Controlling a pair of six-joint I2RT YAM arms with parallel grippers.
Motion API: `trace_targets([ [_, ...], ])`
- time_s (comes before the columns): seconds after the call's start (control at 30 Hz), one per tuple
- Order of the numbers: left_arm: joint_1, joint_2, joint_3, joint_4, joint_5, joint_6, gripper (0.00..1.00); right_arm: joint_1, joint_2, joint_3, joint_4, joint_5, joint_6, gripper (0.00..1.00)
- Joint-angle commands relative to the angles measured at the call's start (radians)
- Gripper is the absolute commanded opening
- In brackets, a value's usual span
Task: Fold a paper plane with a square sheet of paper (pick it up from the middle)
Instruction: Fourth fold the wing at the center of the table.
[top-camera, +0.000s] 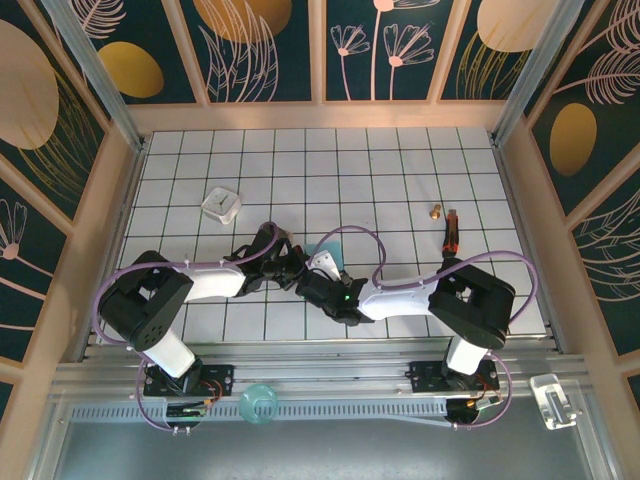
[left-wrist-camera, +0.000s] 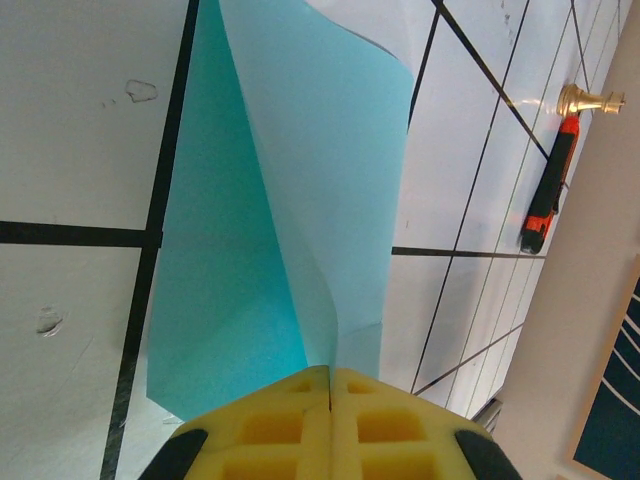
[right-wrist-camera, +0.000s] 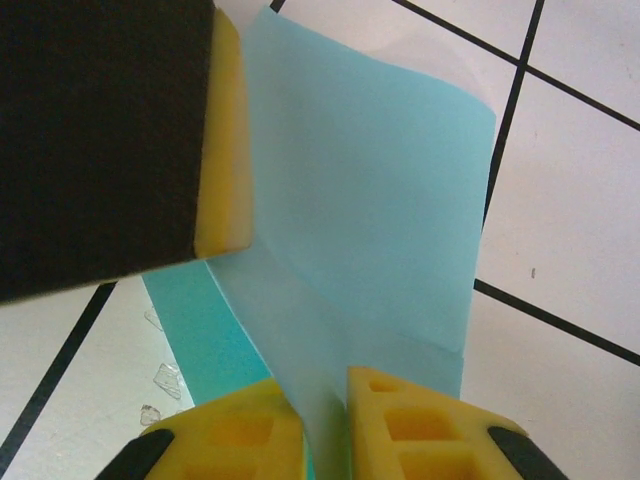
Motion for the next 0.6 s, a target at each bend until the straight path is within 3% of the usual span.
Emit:
trace_targets([
  [0.0, -0.001, 0.012, 0.002, -0.035, 0.013, -0.004, 0.00, 0.001, 0.012, 0.005, -0.001, 0.036, 0.016, 0.14],
  [0.23, -0.001, -0.017, -0.010, -0.033, -0.006, -0.006, 0.01, -0.019, -0.028, -0.071, 0.084, -0.006, 0.033, 0.02],
  [0.57, 0.000, -0.166, -0.015, -0.093, -0.110, 0.029, 0.36, -0.090, -0.188, -0.275, 0.355, -0.196, -0.032, 0.00],
])
